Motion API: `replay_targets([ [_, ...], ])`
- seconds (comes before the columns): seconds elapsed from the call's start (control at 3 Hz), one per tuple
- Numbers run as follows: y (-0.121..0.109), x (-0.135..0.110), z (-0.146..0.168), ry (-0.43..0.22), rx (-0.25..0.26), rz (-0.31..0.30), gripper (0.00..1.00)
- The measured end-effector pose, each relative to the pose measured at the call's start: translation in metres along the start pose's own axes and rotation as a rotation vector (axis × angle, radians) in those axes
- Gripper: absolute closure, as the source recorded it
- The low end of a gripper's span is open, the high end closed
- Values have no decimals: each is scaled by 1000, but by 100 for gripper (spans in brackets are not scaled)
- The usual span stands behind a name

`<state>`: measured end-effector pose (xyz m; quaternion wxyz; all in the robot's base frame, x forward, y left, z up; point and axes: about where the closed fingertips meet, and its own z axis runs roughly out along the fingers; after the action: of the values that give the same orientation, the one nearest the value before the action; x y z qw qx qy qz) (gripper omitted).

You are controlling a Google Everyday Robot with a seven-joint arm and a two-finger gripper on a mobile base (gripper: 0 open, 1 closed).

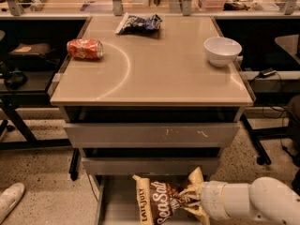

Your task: Pick brown chip bag from bottom drawer and place on counter

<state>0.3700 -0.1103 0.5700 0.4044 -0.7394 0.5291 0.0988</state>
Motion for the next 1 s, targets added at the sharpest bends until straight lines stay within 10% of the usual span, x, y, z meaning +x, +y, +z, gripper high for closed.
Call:
replay_targets([
  [0.67, -96, -19, -80, 56, 146, -5, 100],
  [1.0, -96, -19, -80, 56, 146, -5, 100],
])
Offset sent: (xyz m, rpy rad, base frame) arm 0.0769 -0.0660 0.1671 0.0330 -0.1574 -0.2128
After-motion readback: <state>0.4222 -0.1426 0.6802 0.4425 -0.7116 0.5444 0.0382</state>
